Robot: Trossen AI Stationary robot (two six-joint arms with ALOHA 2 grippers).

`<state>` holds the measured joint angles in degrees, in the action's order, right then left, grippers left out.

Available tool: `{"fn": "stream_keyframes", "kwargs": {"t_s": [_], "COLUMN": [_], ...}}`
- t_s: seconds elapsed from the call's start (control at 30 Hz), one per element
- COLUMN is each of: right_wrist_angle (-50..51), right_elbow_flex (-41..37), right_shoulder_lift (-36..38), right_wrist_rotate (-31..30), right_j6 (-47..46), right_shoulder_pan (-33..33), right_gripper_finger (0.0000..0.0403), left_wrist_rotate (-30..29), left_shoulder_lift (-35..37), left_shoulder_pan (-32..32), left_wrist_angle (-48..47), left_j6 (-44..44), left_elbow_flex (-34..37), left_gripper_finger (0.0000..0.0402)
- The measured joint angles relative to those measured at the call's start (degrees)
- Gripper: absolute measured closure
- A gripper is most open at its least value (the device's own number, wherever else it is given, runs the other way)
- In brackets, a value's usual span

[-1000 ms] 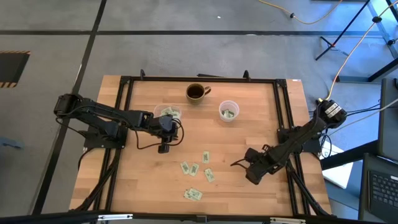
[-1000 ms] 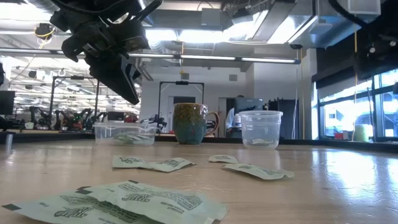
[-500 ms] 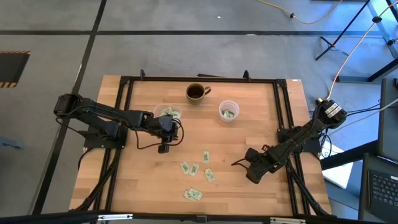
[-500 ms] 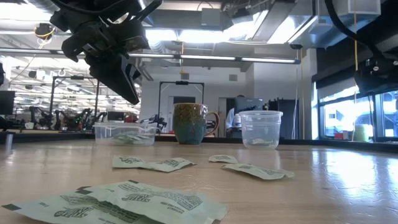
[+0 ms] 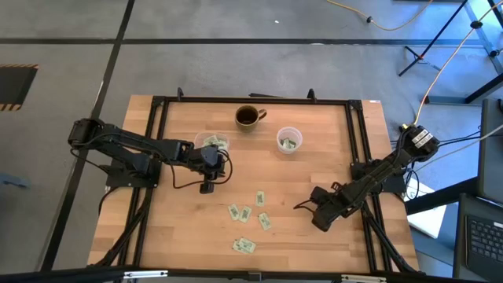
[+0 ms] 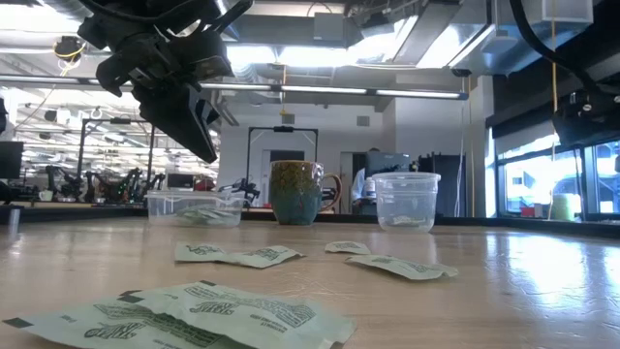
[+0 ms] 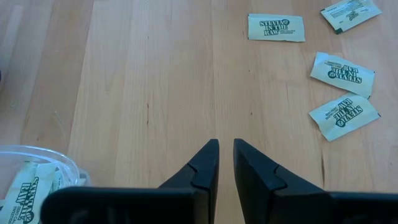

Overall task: Pick and place Stevia / Truvia into bins
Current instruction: Put the light green stevia packet into the left transparent container

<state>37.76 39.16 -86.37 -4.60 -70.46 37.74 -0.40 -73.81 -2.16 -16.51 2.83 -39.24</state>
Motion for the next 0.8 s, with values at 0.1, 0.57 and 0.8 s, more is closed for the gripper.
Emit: {"fn": "stream_keyframes", "kwargs": {"t_s": [0.1,0.57,0.8], "right_wrist_angle": [0.0,1.5,5.2], "right_elbow_flex": [0.0,2.5,2.5], "right_shoulder_lift": [0.0,-0.3,-0.4], "right_wrist_rotate": [-0.1,0.3,2.9], "right_j6": [-1.6,-3.5,-8.9], "right_shoulder_pan": [0.0,0.0,0.0], "right_gripper_finger": [0.0397,0.0389,0.0347], "left_wrist_rotate": [0.0,0.0,0.0], "left_shoulder_lift": [0.0,0.0,0.0], "left_shoulder_pan": [0.0,0.0,0.0], "left_wrist_angle": [0.0,0.0,0.0], "left_j6": [0.0,-0.1,0.0], "left_elbow_flex": [0.0,0.0,0.0], "left_gripper_finger": [0.0361,0.0363,0.0360]}}
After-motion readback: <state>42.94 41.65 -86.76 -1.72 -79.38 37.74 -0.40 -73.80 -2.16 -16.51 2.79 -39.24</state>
